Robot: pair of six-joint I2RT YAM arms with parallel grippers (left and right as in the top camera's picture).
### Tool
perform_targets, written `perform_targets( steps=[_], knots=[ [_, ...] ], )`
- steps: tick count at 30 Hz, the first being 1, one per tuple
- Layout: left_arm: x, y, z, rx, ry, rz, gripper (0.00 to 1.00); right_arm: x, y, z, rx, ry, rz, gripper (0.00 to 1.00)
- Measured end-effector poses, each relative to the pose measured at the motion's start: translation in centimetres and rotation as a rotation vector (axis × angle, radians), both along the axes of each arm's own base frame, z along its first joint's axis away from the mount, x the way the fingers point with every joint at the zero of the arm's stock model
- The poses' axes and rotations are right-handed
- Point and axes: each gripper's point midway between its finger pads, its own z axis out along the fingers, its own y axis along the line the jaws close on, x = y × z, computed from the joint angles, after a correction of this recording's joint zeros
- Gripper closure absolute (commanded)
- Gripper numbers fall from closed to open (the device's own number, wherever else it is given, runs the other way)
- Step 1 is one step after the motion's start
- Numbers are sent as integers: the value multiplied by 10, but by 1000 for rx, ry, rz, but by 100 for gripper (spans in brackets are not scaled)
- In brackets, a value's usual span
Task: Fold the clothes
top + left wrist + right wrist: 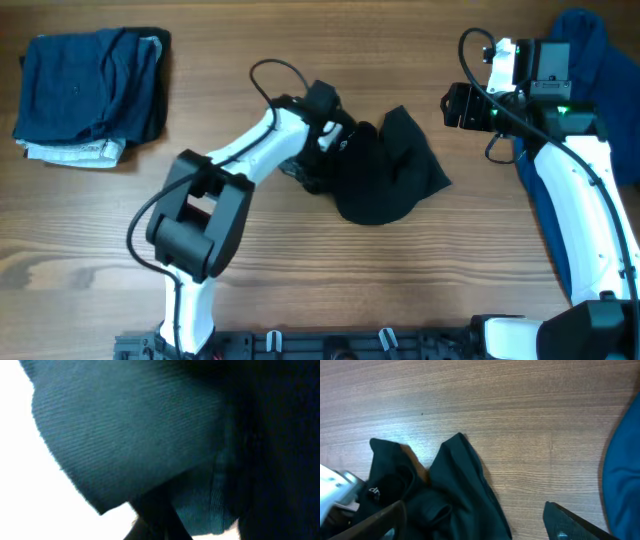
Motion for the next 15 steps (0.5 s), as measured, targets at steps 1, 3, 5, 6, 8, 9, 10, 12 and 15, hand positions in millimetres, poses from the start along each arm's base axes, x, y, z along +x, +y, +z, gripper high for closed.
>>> perform_targets(
  steps=[1,3,5,6,8,9,10,12,15],
  knots=[
    [8,7,8,8,-11,21,96,0,0,0,1,2,0,15],
    [40,16,43,-17,-95,77,96,-1,0,-1,3,5,-4,15],
    [80,23,113,-91,-282,130,96,-1,0,-1,5,6,-2,16],
    [92,24,143,-123,-357,143,96,-1,1,0,7,5,-1,16],
    [111,20,233,-229,-579,154,96,5,5,4,30,-24,12,20],
    [111,21,259,-258,-637,155,96,8,9,7,45,-42,26,20],
    [111,20,283,-287,-693,154,96,14,15,14,71,-82,56,20],
    [111,20,330,-346,-812,156,96,21,31,26,135,-141,126,20],
    [114,20,361,-390,-902,158,96,23,53,41,223,-196,237,20]
  ],
)
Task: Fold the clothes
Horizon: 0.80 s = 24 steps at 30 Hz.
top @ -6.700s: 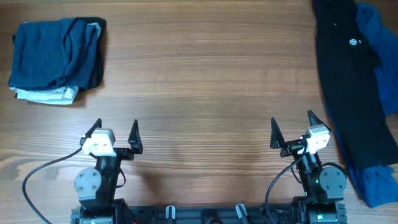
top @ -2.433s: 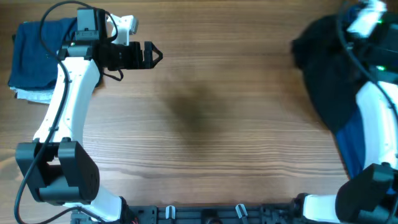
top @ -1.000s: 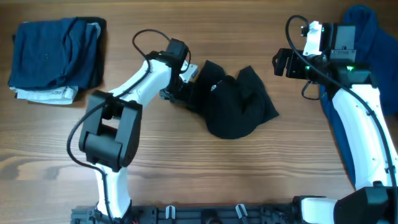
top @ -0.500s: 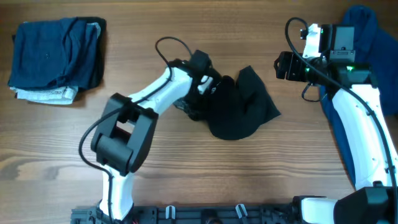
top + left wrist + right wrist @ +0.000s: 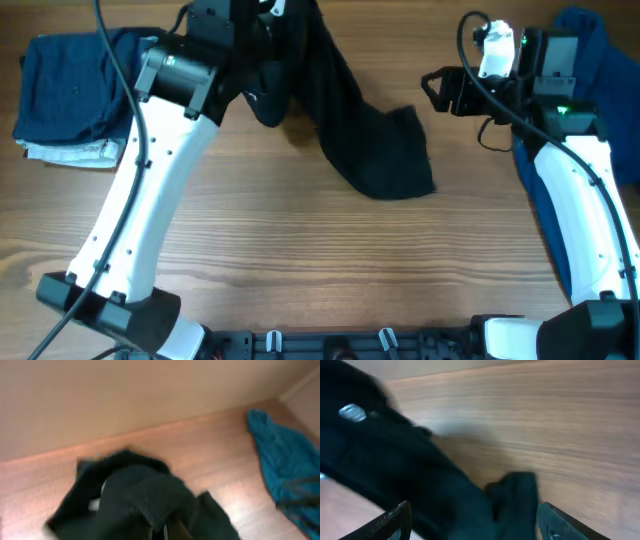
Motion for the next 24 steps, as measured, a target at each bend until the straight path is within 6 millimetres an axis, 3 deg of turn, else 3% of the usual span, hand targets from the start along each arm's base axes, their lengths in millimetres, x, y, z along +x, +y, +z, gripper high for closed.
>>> perform_targets(
  steps=[3,8,10,15,19,21,24],
  knots=[
    [6,-3,17,-26,-63,0,96,-7,17,3,31,-11,89,20],
    [13,-1,29,-38,-122,28,96,-28,37,-15,-10,97,119,19],
    [20,9,33,-15,-147,88,96,-42,41,-30,-60,186,84,19],
    [34,28,52,-24,-234,221,96,-59,64,-39,-102,241,102,19],
    [39,40,67,-45,-285,308,96,-79,59,-55,-153,353,52,21],
    [40,46,71,-45,-304,343,96,-82,53,-71,-163,388,9,25],
    [41,50,72,-37,-311,368,96,-79,50,-113,-158,427,-52,38]
  ],
)
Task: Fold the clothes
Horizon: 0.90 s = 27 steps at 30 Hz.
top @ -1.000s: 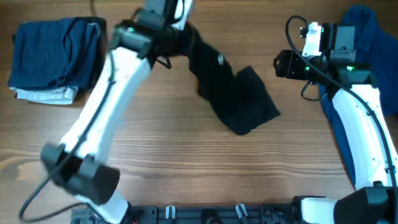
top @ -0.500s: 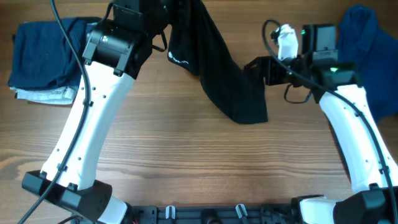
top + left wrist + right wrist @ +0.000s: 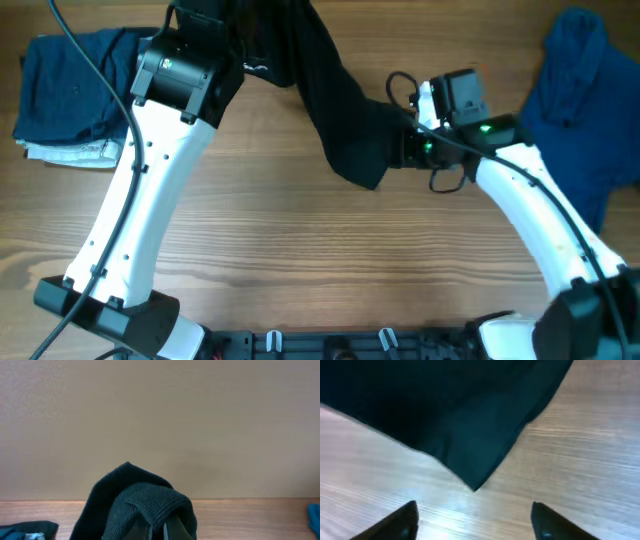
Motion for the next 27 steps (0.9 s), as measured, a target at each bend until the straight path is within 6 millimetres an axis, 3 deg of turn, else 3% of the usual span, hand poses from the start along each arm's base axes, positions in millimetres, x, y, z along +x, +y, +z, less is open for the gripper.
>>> perform_targets(
  steps=[3,6,10,15,19,23,24,25,27],
  knots=[
    [0,2,-2,6,8,9,96,7,0,-30,7,5,-43,40],
    [-2,3,-7,15,27,11,96,10,0,-55,11,21,-71,48],
    [-3,3,-11,23,46,12,96,0,3,-81,-7,109,-79,51],
    [-6,5,-19,36,76,12,96,-14,27,-88,-14,139,-25,55],
    [-8,6,-23,45,97,12,96,-25,41,-113,-34,208,-21,65],
    [-9,6,-24,47,102,12,96,-12,53,-116,-13,159,-22,70],
    [-9,6,-25,48,104,12,96,-9,54,-116,-8,147,-24,78],
    [-9,6,-26,49,108,12,96,-7,54,-116,-9,136,-28,96],
    [-9,6,-27,50,111,12,96,-4,51,-117,-28,124,-47,96]
  ],
)
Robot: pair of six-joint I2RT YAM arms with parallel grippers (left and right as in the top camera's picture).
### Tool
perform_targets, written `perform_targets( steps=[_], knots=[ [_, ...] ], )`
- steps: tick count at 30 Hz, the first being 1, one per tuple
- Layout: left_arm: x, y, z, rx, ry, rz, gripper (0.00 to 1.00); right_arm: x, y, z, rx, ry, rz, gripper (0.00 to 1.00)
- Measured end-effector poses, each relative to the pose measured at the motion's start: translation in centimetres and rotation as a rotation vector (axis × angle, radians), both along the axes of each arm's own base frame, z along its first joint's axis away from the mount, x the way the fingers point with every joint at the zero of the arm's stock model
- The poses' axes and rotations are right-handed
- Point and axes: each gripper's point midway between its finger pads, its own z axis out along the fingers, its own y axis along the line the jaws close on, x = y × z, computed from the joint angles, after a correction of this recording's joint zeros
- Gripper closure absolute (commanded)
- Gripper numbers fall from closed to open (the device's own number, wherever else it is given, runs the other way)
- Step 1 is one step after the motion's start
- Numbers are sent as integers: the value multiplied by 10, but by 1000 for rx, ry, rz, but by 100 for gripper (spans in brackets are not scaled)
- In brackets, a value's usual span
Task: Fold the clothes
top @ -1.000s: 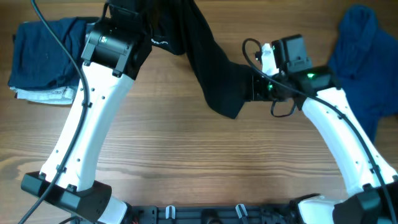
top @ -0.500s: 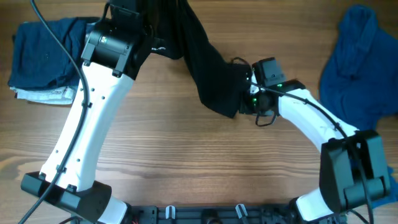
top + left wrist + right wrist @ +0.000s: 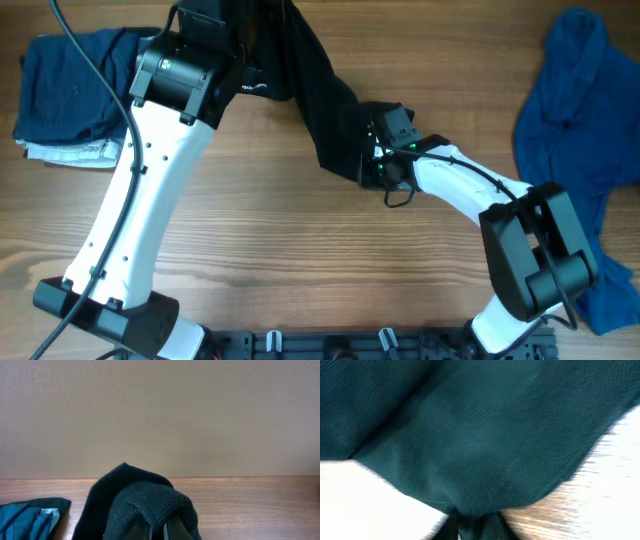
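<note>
A black garment (image 3: 320, 95) hangs stretched between my two grippers. High at the back of the table my left gripper (image 3: 159, 532) is shut on its ribbed upper edge (image 3: 150, 505). My right gripper (image 3: 368, 172) is shut on the lower hem, which fills the right wrist view as dark fabric (image 3: 485, 440) pinched between the fingers (image 3: 492, 529). The garment's lower end hangs over the middle of the wooden table (image 3: 320, 260).
A folded stack of dark blue and grey clothes (image 3: 85, 90) lies at the back left. A crumpled blue garment (image 3: 580, 140) sprawls along the right side. In the left wrist view a plain beige wall (image 3: 160, 410) rises behind the table.
My right gripper was open beside the hanging garment's lower corner; now it is further left and shut on that hem. The left gripper still holds the top edge high.
First the black garment lay bunched mid-table with my left gripper in it and the right gripper open at the far right. Then the left gripper held it raised at the back. The right gripper stood open by the lower corner, and now grips it.
</note>
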Motion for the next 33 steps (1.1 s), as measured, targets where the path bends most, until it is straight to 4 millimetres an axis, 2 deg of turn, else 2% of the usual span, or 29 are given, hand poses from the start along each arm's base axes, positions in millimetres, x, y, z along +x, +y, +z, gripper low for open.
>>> perform_targets(
  steps=[3,4,5,6,7,9,10,11,12,15,16,17,19,21,23,24,27,29,30,32,33],
  knots=[
    [0,1,-1,4,3,6,96,-2,-6,-1,-31,11,-11,96],
    [0,4,-1,9,4,18,96,-8,-13,6,-55,36,-11,96],
    [-1,7,-4,19,13,32,96,-6,-20,21,-61,26,-14,96],
    [-2,10,-6,31,24,46,96,0,-27,42,-63,-11,-20,96],
    [-4,14,-12,49,47,64,96,14,-36,78,-55,-100,-41,96],
    [-12,24,-26,97,108,100,96,42,-65,172,-25,-348,-110,96],
    [-15,29,-31,118,131,119,96,45,-84,210,-21,-447,-152,96],
    [-18,33,-35,136,152,132,96,40,-103,236,-31,-509,-191,96],
    [-22,37,-38,151,168,141,96,31,-121,253,-46,-544,-229,96],
    [-44,48,-27,157,179,159,96,1,-171,276,-105,-574,-336,96],
    [-59,54,-6,130,136,163,96,-5,-177,279,-112,-579,-351,96],
    [-69,59,2,123,127,168,96,-11,-183,283,-118,-585,-368,96],
    [-105,75,18,106,128,179,96,-31,-193,292,-125,-594,-403,96],
    [-138,89,34,64,113,200,96,-54,-193,299,-121,-602,-407,96],
    [-164,101,27,39,166,230,96,-71,-192,298,-123,-583,-406,96],
    [-170,103,23,28,190,242,96,-76,-192,297,-125,-572,-405,96],
    [-172,99,6,25,262,238,96,-77,-192,293,-127,-555,-404,96],
    [-158,92,-10,27,312,240,96,-63,-192,282,-133,-513,-401,96],
    [-148,88,-21,43,346,245,96,-53,-193,268,-140,-462,-398,96],
    [-118,75,-59,93,447,255,96,-36,-194,245,-151,-384,-392,96],
    [-102,68,-84,116,507,263,96,-18,-195,222,-159,-321,-387,96]
  ],
)
